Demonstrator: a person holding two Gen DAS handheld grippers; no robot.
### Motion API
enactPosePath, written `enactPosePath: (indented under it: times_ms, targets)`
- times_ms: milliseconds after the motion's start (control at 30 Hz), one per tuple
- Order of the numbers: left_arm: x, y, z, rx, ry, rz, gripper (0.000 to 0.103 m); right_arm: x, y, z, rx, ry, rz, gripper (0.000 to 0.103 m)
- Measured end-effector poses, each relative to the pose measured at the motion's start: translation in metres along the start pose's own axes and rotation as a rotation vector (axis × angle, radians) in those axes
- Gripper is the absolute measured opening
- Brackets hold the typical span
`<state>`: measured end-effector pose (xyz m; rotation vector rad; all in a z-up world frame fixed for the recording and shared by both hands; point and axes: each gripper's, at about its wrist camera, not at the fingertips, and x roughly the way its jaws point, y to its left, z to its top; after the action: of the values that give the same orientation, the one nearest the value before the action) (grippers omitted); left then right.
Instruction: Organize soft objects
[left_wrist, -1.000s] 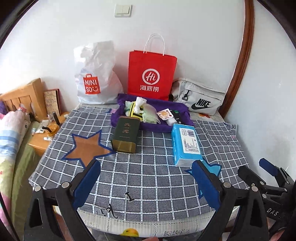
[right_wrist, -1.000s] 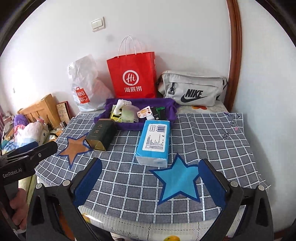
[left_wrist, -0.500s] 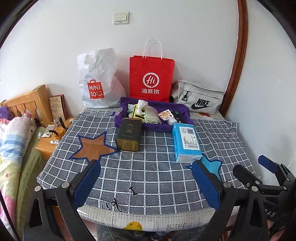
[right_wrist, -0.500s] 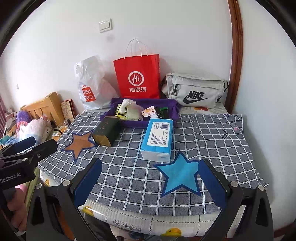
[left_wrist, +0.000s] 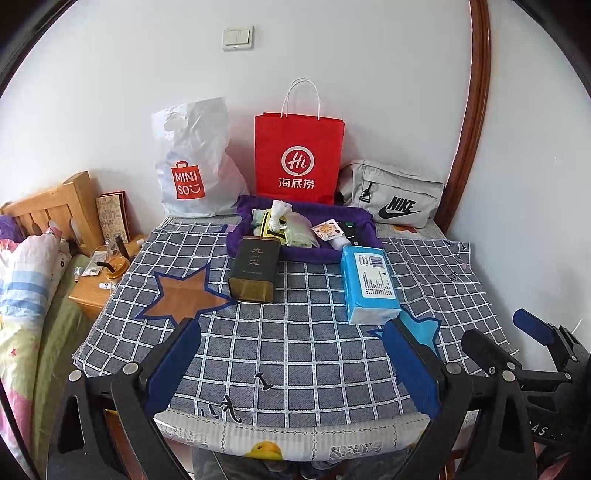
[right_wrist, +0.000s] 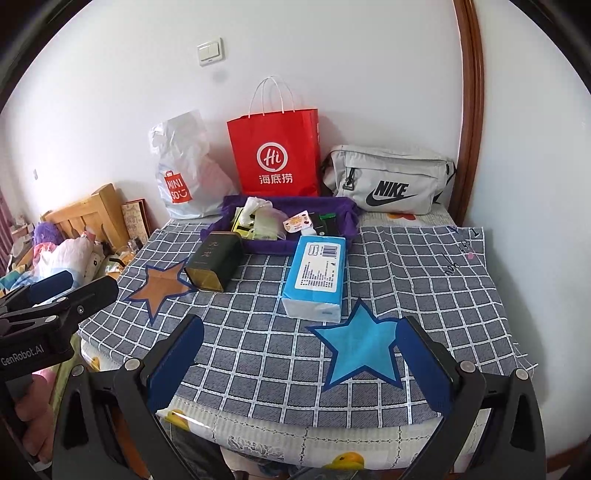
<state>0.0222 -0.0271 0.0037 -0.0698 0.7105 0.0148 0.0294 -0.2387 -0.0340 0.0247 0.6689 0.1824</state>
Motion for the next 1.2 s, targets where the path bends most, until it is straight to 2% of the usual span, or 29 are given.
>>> enactPosePath:
  times_ms: [1200]
  targets:
    - [-0.002,0.0,-0.002,-0.002,0.002,0.003,0.1,-0.011,-0.001,0.001,0.006,-0.024,0.004,0.102]
